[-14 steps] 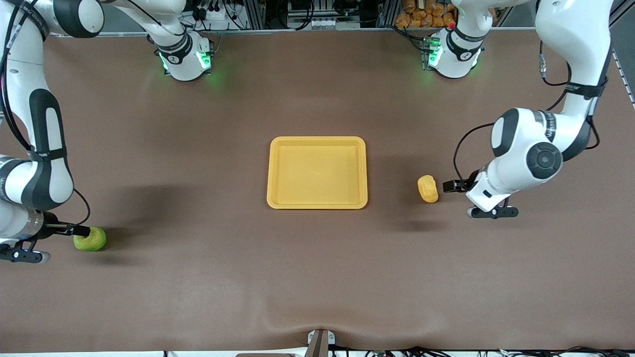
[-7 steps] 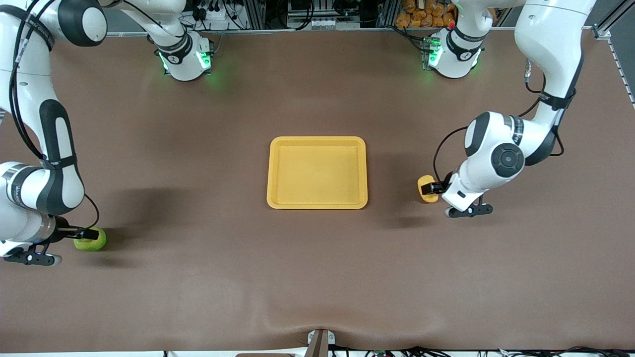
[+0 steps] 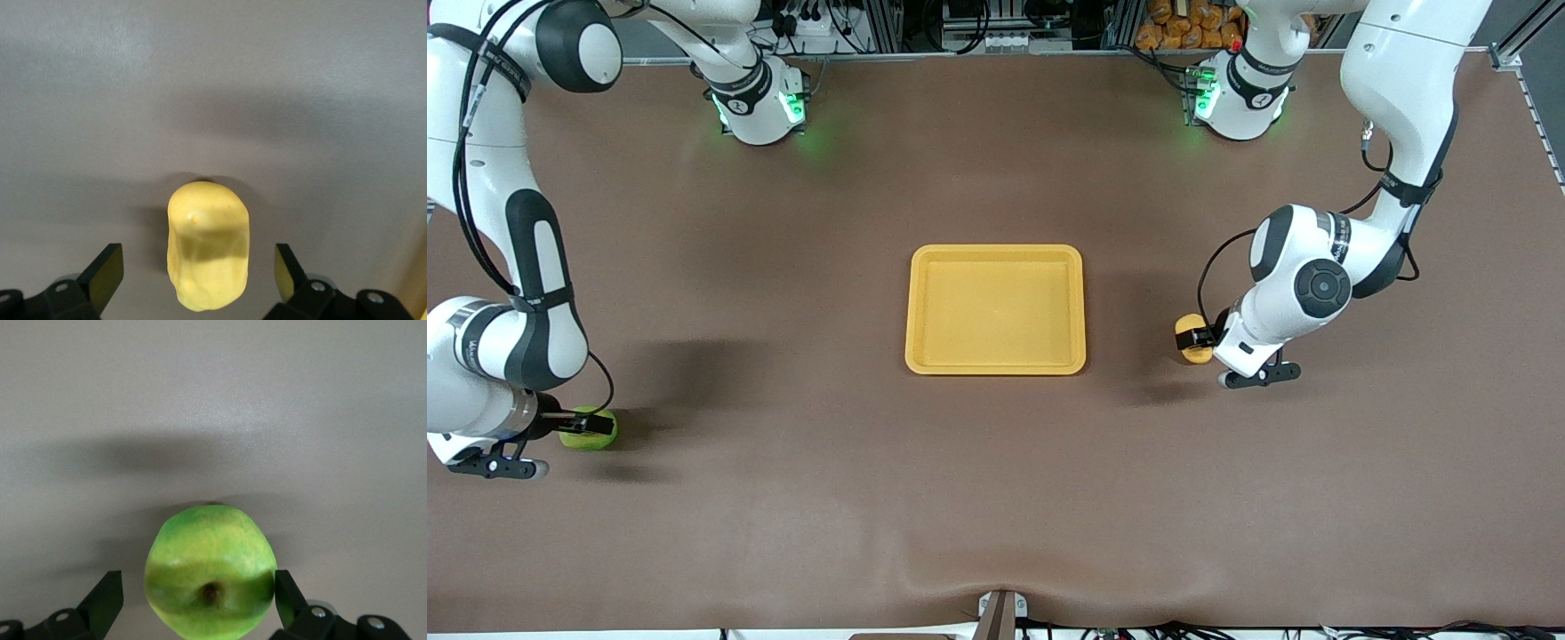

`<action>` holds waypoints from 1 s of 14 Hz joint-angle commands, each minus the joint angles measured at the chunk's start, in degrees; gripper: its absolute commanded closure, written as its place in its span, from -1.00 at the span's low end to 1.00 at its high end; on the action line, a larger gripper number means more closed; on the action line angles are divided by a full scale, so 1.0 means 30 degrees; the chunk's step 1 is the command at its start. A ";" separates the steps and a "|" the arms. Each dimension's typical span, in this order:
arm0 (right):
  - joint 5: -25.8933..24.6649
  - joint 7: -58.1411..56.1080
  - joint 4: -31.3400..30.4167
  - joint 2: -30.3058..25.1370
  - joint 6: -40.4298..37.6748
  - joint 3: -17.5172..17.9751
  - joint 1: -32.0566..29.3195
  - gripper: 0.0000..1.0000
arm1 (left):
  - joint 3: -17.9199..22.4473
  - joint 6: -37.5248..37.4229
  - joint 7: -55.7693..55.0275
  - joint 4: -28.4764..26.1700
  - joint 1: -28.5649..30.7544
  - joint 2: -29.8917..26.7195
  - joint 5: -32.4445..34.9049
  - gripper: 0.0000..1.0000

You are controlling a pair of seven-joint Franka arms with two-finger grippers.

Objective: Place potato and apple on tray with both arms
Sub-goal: 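Lower and close the left gripper on the potato while the right grips the apple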

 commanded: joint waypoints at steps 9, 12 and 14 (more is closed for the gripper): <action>0.1026 -0.1384 0.0482 0.1094 0.0809 0.0347 -0.0557 -0.21 | -0.0010 0.1056 -0.1417 -0.0258 -0.0151 0.0639 -0.0278 -0.60; 0.1202 -0.1502 0.0540 0.1065 0.0692 0.0318 -0.0528 0.81 | -0.0010 0.1056 -0.1417 -0.0258 -0.0180 0.0784 -0.0278 -0.26; 0.1026 -0.1649 0.0599 0.1007 0.0663 0.0318 -0.0528 1.00 | -0.0010 0.1056 -0.1417 -0.0258 -0.0180 0.0815 -0.0249 -0.04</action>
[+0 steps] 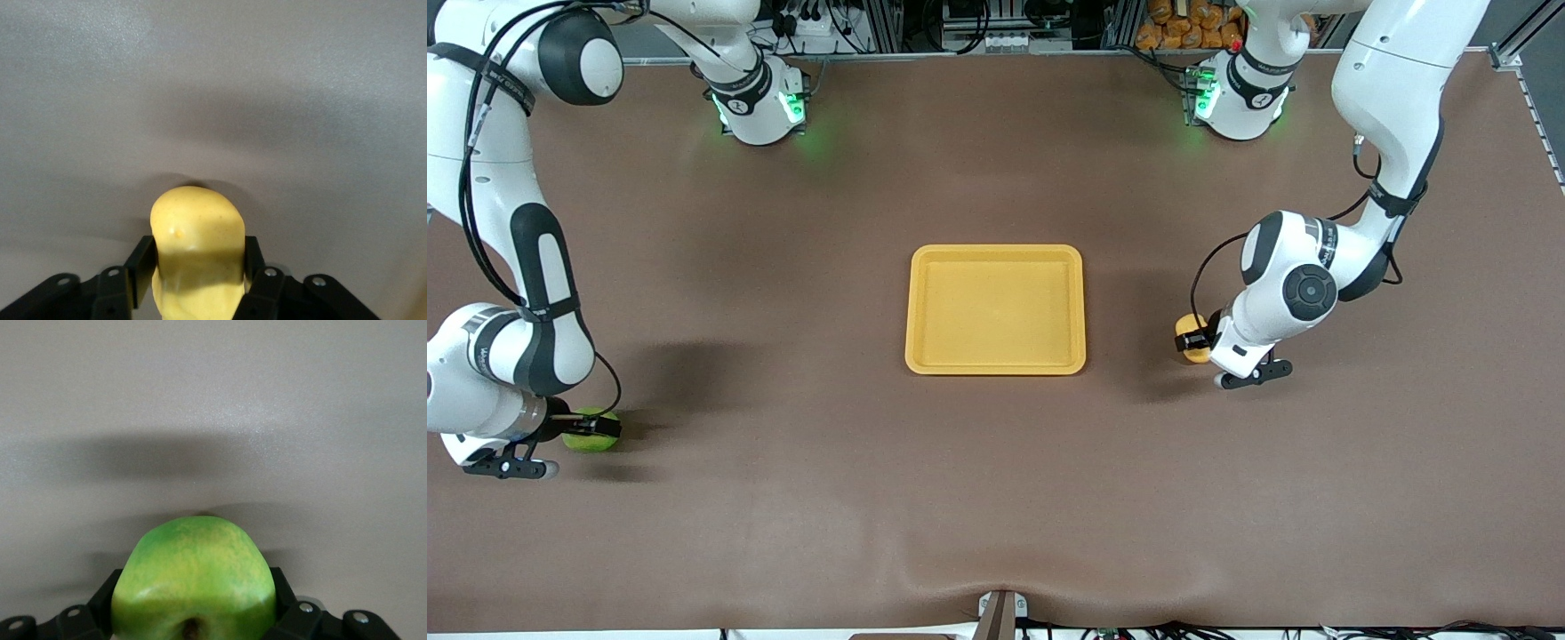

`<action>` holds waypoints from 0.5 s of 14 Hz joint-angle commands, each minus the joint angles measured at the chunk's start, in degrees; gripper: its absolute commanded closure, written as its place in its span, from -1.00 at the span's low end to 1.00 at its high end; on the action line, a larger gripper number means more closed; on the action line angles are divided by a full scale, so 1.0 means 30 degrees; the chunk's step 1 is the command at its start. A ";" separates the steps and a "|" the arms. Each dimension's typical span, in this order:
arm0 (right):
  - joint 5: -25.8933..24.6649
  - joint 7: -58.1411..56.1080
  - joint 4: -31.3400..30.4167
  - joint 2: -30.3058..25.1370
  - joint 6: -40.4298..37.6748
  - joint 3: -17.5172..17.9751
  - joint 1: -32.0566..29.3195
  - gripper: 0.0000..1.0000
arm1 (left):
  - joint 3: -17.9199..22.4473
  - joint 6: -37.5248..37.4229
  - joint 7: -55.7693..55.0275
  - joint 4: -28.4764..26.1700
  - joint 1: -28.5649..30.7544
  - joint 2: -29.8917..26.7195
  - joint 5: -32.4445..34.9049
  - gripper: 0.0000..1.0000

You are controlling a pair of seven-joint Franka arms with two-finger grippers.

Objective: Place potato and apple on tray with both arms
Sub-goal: 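Lower and close the left gripper on the potato while the right grips the apple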

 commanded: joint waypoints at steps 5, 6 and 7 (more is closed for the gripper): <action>0.0191 -0.2338 0.1451 -0.0377 -0.3018 0.0262 -0.0025 1.00 | -0.0048 0.0200 -0.0264 0.0063 -0.0426 0.0072 -0.0249 0.24; 0.0191 -0.2925 0.2124 -0.0377 -0.4160 0.0262 0.0005 1.00 | -0.0048 0.0141 -0.0264 0.0151 -0.0573 0.0043 -0.0249 0.25; 0.0307 -0.3018 0.2537 -0.0435 -0.5187 0.0262 0.0005 1.00 | -0.0048 0.0054 -0.0235 0.0238 -0.0574 -0.0073 -0.0249 0.27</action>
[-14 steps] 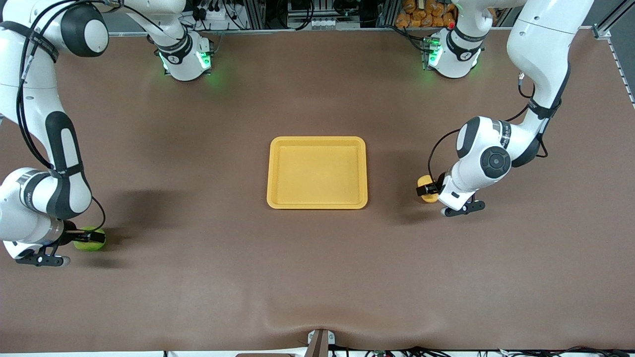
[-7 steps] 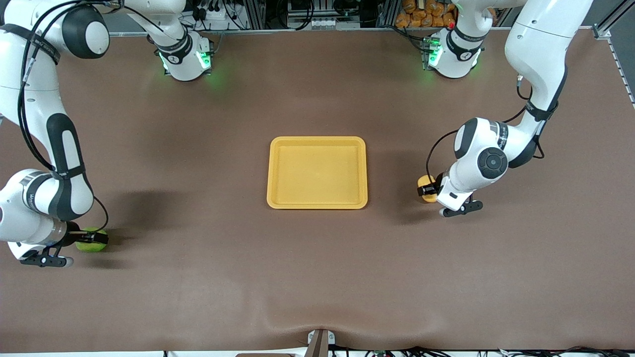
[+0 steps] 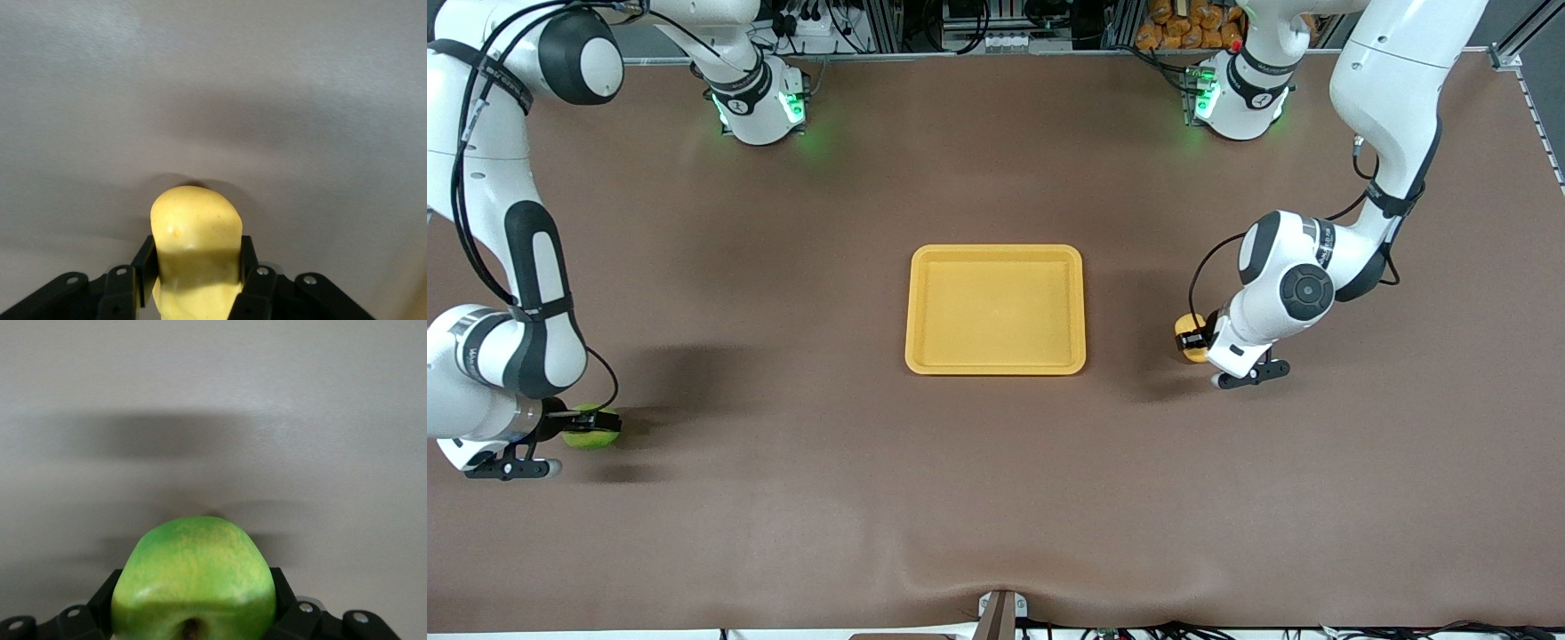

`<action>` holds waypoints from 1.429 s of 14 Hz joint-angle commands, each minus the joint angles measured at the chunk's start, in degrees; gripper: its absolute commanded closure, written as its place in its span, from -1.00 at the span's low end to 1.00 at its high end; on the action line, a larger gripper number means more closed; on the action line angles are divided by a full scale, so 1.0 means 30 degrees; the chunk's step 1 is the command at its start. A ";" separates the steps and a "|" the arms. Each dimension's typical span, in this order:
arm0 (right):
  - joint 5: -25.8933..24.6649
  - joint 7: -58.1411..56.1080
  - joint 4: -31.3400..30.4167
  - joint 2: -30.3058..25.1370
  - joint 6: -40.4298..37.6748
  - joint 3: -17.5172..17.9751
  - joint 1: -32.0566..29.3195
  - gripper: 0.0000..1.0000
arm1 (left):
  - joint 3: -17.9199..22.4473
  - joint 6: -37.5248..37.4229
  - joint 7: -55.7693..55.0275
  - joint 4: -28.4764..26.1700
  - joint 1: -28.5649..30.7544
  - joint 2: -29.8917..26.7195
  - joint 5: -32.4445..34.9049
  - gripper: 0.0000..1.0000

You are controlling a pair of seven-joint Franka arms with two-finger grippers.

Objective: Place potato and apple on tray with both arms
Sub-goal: 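Carry the potato with the left gripper over the tray while the right lifts the apple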

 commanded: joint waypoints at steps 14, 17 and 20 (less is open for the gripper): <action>0.1382 -0.0595 0.0983 -0.4726 -0.8614 0.0162 0.1084 1.00 | -0.2263 -0.1688 -0.0352 0.3000 -0.1747 -0.0105 -0.0044 0.45; 0.2298 -0.0596 -0.0303 -0.6073 -0.8822 0.0074 0.1084 1.00 | -0.2234 -0.1659 -0.0322 0.3674 -0.2567 0.0216 0.0364 0.48; 0.2299 -0.0509 -0.1679 -0.7275 -0.8822 0.0074 0.1084 1.00 | -0.2233 -0.1688 -0.0410 0.4377 -0.3387 0.0626 0.0863 0.53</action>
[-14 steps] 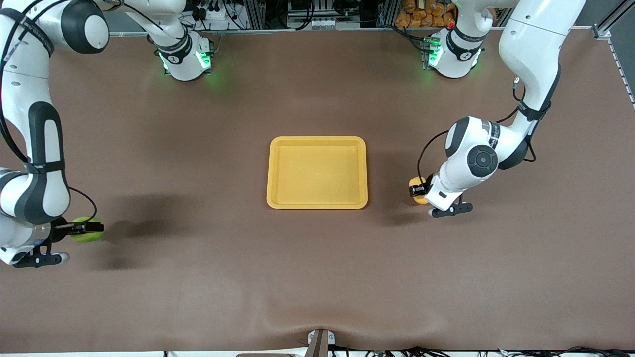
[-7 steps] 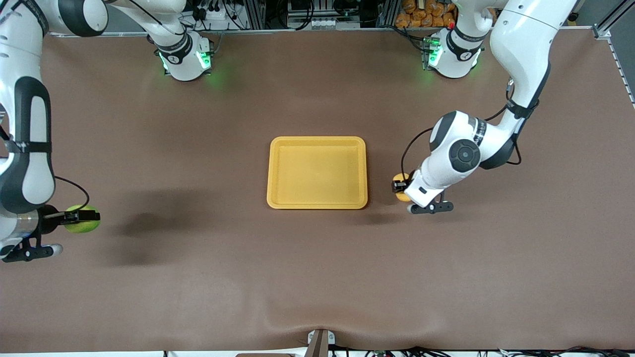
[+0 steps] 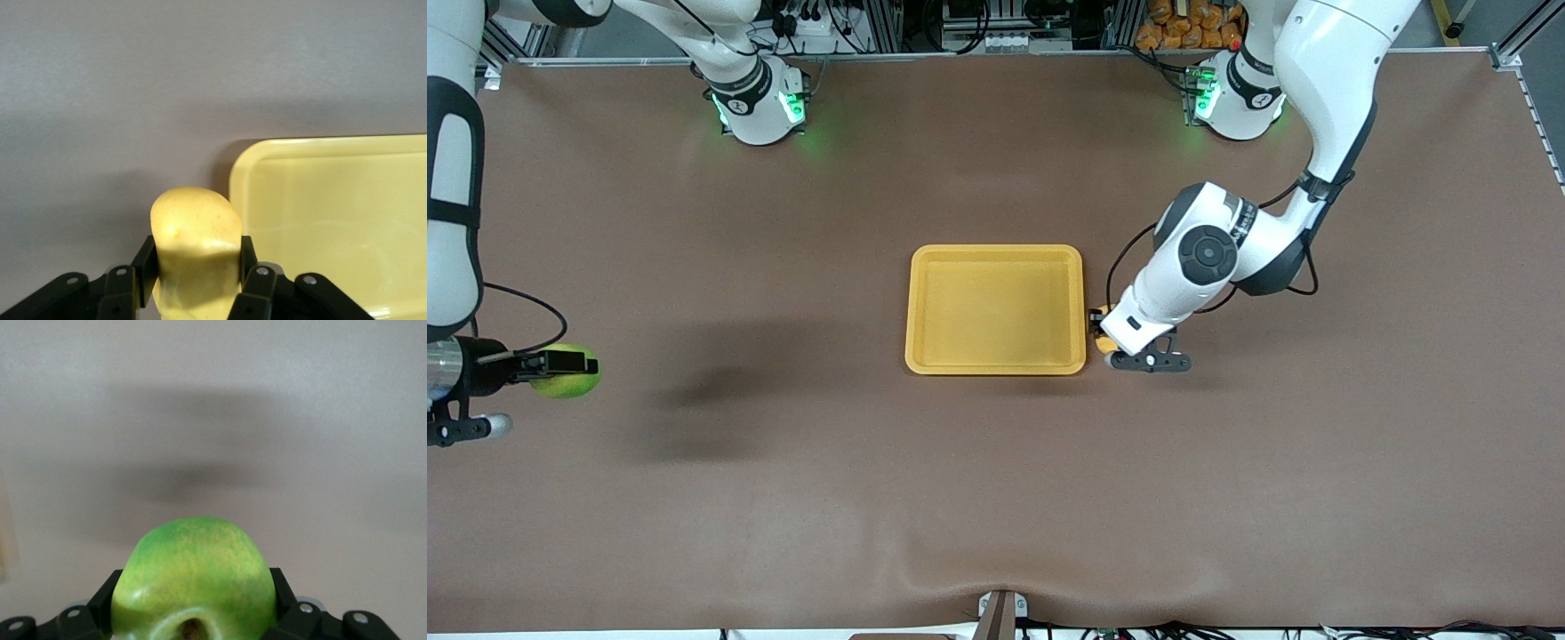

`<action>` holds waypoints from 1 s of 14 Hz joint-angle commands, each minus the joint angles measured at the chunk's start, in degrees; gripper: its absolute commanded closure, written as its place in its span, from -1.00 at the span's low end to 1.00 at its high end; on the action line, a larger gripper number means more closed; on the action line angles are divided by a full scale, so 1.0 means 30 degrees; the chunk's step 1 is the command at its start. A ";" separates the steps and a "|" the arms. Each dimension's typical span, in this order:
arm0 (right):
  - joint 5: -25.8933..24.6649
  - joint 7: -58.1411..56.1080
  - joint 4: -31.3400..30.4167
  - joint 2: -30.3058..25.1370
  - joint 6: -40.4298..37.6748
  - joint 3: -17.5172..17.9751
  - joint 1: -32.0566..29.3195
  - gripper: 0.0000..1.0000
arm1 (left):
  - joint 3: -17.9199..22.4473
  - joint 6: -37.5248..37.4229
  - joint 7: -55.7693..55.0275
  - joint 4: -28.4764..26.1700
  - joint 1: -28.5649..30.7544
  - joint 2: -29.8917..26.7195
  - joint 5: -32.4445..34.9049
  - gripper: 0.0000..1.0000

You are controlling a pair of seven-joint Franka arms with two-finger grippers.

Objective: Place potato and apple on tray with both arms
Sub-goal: 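Carry the potato with the left gripper over the tray while the right lifts the apple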

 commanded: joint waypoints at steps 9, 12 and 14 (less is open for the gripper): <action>0.0413 0.3063 -0.5335 -0.4279 0.0362 -0.0109 0.1536 1.00 | 0.0279 -0.0408 -0.2175 0.1505 -0.2860 0.1790 0.1432 0.60; 0.0413 0.4583 -0.6012 -0.4865 0.0450 -0.0109 0.2296 1.00 | 0.0308 -0.0408 -0.4051 0.1946 -0.3416 0.2465 0.2780 0.59; 0.0413 0.5437 -0.6333 -0.5099 0.0478 -0.0051 0.2708 1.00 | 0.0308 -0.0408 -0.4465 0.2122 -0.3505 0.2875 0.2989 0.56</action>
